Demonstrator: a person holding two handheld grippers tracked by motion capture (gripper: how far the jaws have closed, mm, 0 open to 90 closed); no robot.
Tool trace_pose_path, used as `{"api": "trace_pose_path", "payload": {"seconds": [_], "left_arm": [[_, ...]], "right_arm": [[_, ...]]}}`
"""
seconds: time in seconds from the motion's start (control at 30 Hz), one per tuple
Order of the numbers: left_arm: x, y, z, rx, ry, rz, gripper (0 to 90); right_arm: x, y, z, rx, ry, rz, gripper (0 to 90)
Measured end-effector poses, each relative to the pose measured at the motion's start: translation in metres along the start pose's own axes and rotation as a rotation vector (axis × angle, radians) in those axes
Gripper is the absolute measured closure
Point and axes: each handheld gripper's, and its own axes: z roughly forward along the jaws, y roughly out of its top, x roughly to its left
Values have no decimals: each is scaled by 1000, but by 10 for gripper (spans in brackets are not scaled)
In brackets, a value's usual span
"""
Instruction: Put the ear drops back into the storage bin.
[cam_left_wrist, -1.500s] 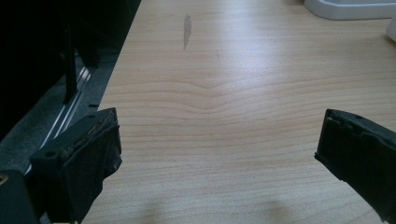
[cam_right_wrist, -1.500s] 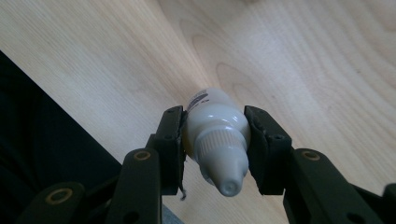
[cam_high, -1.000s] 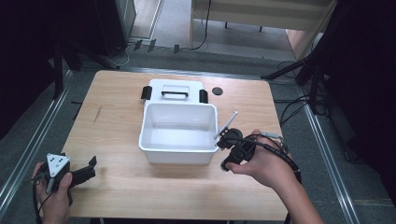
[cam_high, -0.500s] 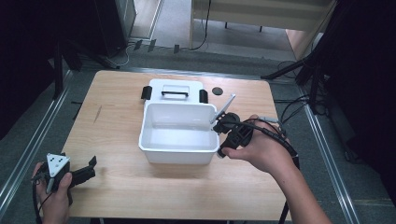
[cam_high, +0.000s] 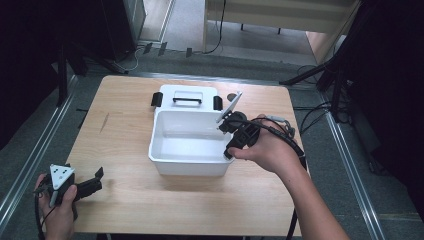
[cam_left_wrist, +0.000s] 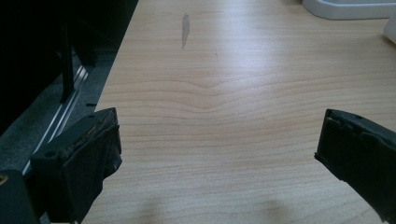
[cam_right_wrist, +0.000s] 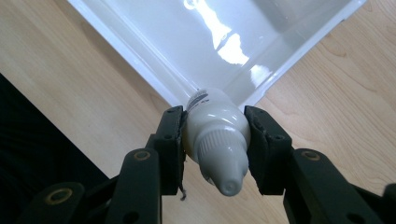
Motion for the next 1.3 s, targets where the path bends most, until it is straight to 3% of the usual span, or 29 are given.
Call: {"api": "trace_pose_path", "payload": {"seconds": [0.23, 0.83, 1.3], "left_arm": [[0, 0, 0, -2, -1, 0, 3], [-1, 0, 1, -6, -1, 1, 2], [-1, 0, 0, -2, -2, 1, 2]], "right_arm": [[-2, 7, 10, 12, -5, 10, 606], [-6, 15, 42, 30, 44, 11, 605], [-5, 19, 65, 46, 36, 5, 603]]}}
